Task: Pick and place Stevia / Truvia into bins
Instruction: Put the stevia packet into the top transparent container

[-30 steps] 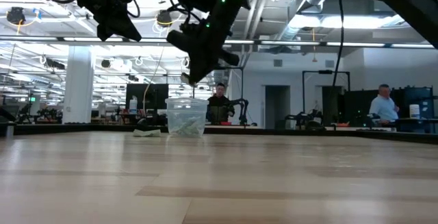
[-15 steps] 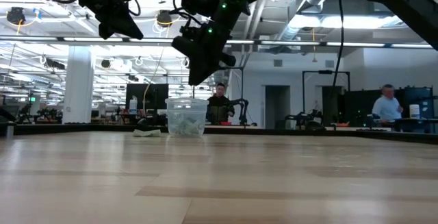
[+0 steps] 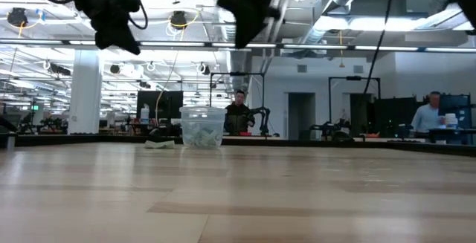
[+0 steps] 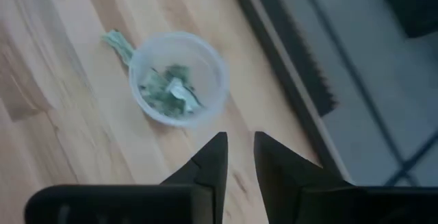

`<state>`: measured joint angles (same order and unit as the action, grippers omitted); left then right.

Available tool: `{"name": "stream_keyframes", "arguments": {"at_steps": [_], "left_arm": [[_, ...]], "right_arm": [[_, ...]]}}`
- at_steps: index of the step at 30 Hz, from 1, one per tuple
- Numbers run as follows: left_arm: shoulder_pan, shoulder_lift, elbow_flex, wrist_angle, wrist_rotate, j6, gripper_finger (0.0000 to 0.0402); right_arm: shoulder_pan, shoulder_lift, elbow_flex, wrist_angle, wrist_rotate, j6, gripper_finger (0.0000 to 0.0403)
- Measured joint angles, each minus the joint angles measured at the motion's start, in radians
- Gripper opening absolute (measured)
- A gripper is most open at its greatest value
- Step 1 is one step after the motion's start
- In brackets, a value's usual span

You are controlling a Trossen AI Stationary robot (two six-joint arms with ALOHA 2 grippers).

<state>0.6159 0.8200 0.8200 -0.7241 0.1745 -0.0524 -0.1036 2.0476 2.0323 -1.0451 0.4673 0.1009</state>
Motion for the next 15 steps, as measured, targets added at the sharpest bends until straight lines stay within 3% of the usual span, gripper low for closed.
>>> {"name": "stream_keyframes", "arguments": {"at_steps": [4, 11, 15], "left_arm": [[0.0, 0.002, -0.002, -0.068, 0.001, 0.061, 0.0], [-0.003, 0.042, -0.094, -0.02, 0.085, 0.227, 0.0003], [-0.003, 0.093, -0.165, 0.08, 0.074, 0.276, 0.0032]], "right_arm": [[0.059, -0.135, -0.133, -0.007, 0.098, 0.057, 0.0057], [0.165, -0.52, -0.67, 0.261, 0.118, 0.258, 0.0048], [0.249, -0.695, -0.892, 0.45, 0.118, 0.3, 0.0047]]}}
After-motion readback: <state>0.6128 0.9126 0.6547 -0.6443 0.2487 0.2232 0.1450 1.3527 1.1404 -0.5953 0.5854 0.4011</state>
